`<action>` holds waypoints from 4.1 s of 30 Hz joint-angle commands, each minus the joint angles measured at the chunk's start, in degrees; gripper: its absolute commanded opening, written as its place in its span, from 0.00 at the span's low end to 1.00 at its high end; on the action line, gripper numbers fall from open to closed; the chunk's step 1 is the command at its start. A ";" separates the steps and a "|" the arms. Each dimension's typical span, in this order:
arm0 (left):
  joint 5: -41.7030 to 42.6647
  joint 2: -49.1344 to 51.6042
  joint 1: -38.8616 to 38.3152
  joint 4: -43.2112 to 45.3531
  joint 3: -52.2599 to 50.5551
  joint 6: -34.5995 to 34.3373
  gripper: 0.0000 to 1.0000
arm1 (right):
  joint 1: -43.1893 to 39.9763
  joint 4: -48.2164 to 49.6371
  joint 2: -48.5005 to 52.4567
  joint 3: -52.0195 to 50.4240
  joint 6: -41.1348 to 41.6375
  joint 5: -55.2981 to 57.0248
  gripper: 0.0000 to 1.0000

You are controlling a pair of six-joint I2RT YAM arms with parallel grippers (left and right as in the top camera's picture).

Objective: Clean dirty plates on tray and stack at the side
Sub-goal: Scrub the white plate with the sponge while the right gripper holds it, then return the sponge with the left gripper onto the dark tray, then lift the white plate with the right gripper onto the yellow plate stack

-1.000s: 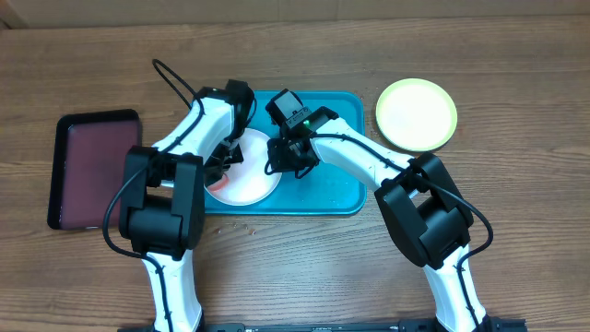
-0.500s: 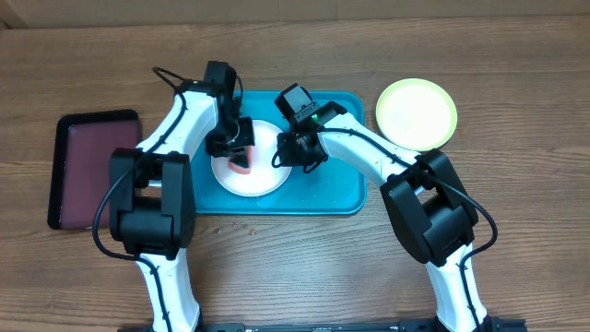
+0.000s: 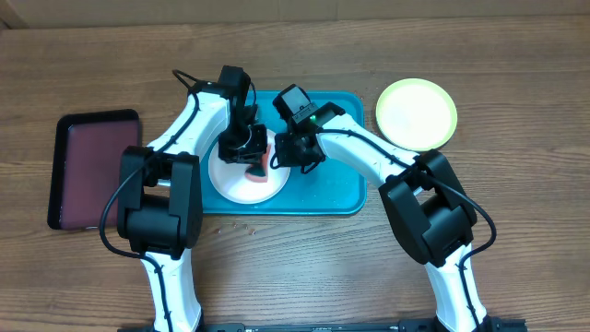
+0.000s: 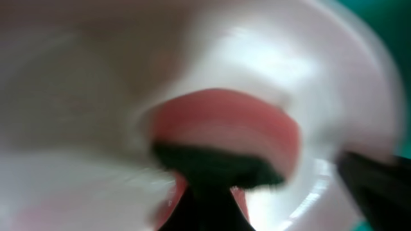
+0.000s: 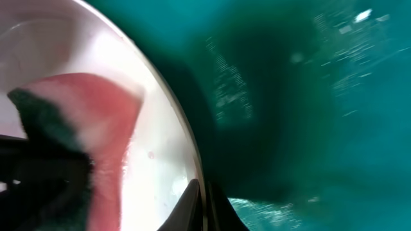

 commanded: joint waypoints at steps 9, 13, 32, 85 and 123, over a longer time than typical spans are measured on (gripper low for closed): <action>-39.80 1.92 4.31 -14.56 5.38 -18.08 0.04 | 0.20 -0.66 1.33 -1.33 -1.05 2.19 0.04; -33.90 1.57 4.44 -15.10 10.62 -18.49 0.04 | 0.20 -0.66 1.33 -1.33 -1.07 2.19 0.04; -22.40 -7.34 28.57 -8.70 12.41 -20.61 0.04 | 3.04 -6.47 -7.61 6.19 -5.18 20.13 0.04; -7.54 0.66 38.49 -24.59 36.35 -18.69 1.00 | 18.60 -4.11 -8.26 18.23 -49.70 87.60 0.04; -7.54 0.66 38.49 -24.59 36.35 -18.69 1.00 | -50.36 -20.63 -8.13 14.75 -21.20 -16.98 0.04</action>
